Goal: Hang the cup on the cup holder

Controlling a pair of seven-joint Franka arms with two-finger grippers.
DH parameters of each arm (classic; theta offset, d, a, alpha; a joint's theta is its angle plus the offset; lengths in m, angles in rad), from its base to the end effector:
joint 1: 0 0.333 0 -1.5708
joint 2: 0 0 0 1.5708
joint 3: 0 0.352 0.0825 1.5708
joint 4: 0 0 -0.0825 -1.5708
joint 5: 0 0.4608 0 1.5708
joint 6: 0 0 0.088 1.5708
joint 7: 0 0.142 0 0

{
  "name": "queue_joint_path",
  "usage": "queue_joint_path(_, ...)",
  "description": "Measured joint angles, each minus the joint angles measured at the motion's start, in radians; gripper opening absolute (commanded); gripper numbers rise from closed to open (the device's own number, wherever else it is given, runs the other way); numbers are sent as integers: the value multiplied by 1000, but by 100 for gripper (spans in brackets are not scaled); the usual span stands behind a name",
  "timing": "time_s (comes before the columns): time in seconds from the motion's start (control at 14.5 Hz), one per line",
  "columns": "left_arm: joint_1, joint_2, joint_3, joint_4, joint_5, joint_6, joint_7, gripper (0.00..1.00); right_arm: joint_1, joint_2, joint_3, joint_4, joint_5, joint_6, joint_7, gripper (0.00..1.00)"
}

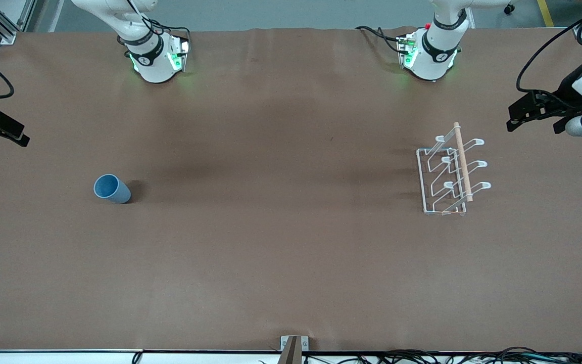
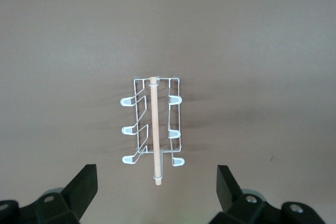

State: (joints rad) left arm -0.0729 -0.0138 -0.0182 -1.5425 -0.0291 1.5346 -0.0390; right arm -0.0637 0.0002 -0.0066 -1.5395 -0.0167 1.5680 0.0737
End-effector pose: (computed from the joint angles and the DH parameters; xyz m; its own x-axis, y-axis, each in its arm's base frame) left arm 0.6204 -0.0610 0.6465 0.9986 -0.0531 0.0048 -0.0533 -0.9982 0.0290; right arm 0.6308 -0.0468 0.6423 0.9892 -0.1435 0.0294 -0.1440 -0.9895 0.0146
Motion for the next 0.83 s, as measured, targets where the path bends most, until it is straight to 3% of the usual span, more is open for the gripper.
queue_joint_path(0.28, 0, 0, 0, 0, 0, 0, 0, 100, -1, -2, -5, 0, 37, -31, -2, 100)
queue_joint_path(0.83, 1, 1, 0, 0, 0, 0, -1, 100, -5, -4, -12, -1, 15, -37, -49, 100)
